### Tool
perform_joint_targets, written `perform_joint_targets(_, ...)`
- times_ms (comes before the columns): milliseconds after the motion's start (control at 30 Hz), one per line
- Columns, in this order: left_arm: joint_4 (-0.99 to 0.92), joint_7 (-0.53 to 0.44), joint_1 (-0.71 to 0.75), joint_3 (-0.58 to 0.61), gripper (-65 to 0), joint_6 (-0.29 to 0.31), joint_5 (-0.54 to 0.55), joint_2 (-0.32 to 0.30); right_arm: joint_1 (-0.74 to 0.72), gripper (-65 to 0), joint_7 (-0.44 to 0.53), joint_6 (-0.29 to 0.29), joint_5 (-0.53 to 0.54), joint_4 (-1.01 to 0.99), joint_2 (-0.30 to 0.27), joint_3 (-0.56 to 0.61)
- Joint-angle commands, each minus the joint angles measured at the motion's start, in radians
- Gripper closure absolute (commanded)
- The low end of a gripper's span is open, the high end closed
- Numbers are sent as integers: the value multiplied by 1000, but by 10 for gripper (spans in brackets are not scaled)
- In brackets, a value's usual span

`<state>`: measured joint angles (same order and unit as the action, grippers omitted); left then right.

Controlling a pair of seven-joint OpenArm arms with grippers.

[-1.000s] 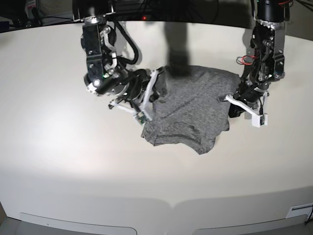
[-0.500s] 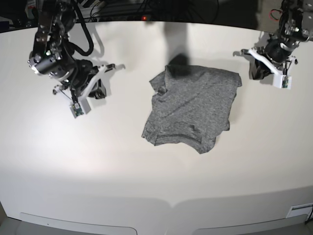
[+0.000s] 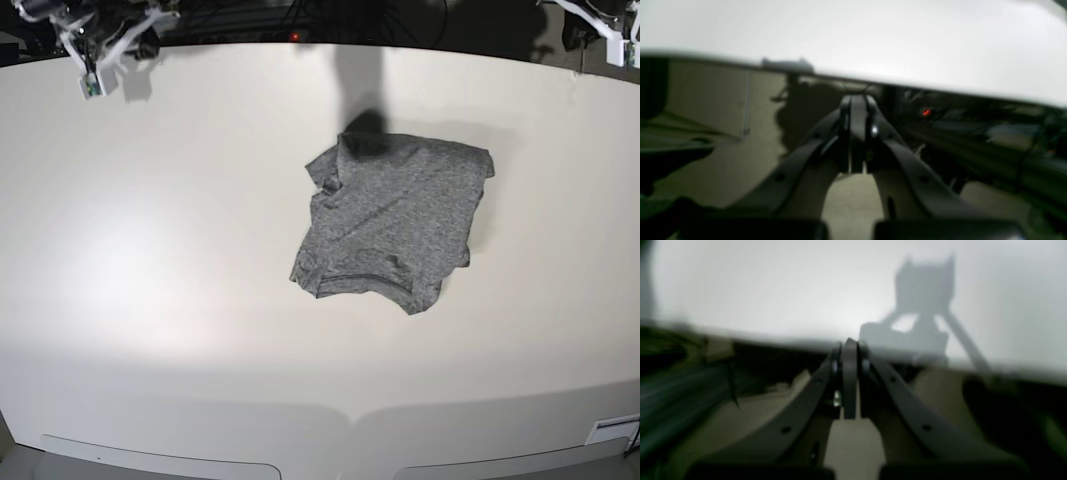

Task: Fold the T-shirt properly

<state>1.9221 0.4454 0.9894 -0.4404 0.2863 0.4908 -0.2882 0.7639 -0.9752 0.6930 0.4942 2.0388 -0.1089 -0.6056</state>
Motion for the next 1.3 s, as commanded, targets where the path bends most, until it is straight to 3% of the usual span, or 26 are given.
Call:
perform_joint_targets(0,7,-30,31,-18,0,7,-14,10,40,0,19,5,11,18,7,-11)
perform_joint_targets(67,-29,-53,53,-23,0,22,-48,34,101,0,42,5,-8,12,26,-10)
perform_joint_targets(200,-214,-113,40,-22,0,138,-53,41,164,0,117,5,-56,-58,68,-8)
perform_joint_targets(467,-743,-182,-171,-21,0,252,-129,41,66,0,265,5,-264,-462,54,-8)
perform_joint_targets(667,-1112,-307,-365,-21,0,261,-276,41,-129,0,349,5,-372,-875,-65,-7)
perform_joint_targets(833,-1348,-369,-508,-21,0,261,-346,42,-318,0,506,5,-519,-1287,-175,19)
perform_joint_targets(967,-1468,-373,-611,-21,0,261,-390,42,-446,0,678,3,-592,-1578,-247,142)
perform_joint_targets(1100,-1544,-404,-692,-21,0,257,-425,53,-549,0,758,-128,-595,-1714,-247,323)
perform_joint_targets(1267,-1586,-417,-764,-21,0,203,-493,101,-627,0,752,-203,-520,-1736,-207,518)
